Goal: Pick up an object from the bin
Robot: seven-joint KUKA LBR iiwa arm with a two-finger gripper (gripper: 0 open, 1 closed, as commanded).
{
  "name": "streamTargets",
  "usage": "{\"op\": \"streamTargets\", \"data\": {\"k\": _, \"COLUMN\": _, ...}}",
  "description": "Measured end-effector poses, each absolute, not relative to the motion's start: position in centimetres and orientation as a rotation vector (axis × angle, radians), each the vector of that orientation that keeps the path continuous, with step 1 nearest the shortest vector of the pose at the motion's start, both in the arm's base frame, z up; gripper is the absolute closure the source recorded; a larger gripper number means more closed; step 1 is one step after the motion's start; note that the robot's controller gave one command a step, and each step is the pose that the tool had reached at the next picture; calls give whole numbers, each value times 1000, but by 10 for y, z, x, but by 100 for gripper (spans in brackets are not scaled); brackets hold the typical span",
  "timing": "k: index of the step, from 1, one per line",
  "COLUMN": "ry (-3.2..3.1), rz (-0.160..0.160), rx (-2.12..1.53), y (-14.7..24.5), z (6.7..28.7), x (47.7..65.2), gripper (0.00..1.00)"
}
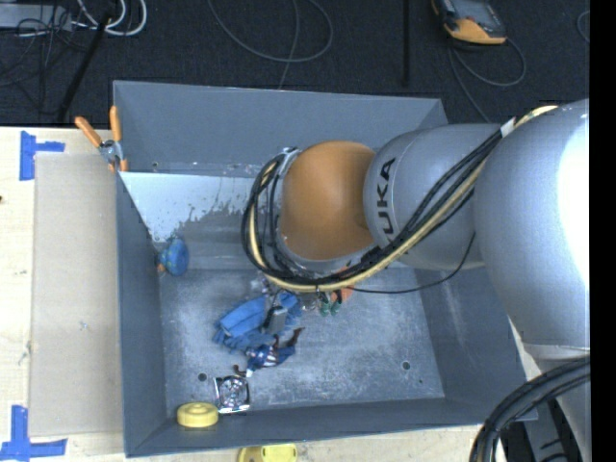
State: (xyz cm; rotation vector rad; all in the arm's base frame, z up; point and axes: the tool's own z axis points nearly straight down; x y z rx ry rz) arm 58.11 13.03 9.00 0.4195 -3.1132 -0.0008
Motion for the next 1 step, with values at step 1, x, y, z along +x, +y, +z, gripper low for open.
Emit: {"op": "streamTargets", "data": {"k": 1, "ry": -3116, "rz": 0, "rx": 447, "y": 110, "z": 261, "x": 602, "gripper": 100}}
